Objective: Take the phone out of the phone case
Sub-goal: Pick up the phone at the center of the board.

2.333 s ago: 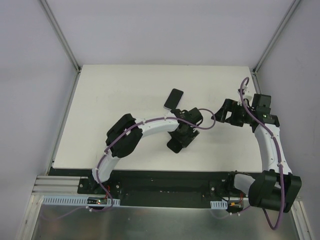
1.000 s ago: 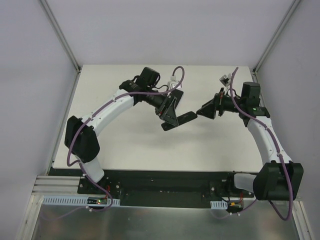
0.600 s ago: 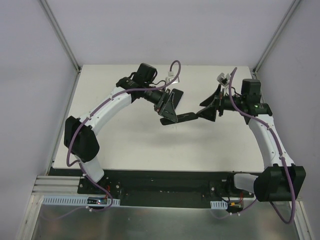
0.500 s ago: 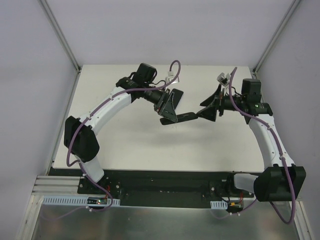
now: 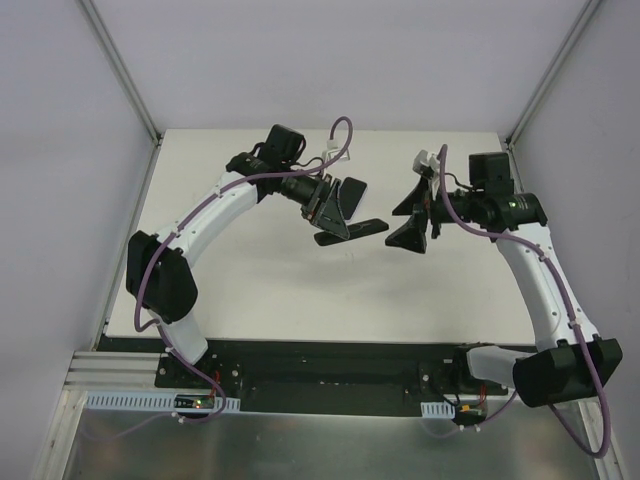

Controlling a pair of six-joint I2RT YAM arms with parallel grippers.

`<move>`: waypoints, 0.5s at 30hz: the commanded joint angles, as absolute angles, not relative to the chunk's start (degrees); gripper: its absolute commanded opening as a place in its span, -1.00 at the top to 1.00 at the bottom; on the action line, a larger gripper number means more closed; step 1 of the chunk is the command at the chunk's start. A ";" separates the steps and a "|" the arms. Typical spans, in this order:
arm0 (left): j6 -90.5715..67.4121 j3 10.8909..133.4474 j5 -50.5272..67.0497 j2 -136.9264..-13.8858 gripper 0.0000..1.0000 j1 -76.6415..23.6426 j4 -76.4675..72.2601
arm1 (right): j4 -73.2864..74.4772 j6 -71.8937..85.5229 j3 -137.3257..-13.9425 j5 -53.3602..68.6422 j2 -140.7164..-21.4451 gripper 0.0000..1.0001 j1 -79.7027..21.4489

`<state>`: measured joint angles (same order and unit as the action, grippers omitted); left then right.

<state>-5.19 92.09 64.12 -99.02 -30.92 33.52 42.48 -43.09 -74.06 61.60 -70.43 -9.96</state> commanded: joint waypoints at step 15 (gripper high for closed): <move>-9.14 93.43 72.25 -95.89 1.00 -31.03 32.43 | 49.22 -57.04 -80.68 48.17 -76.02 -0.88 -23.37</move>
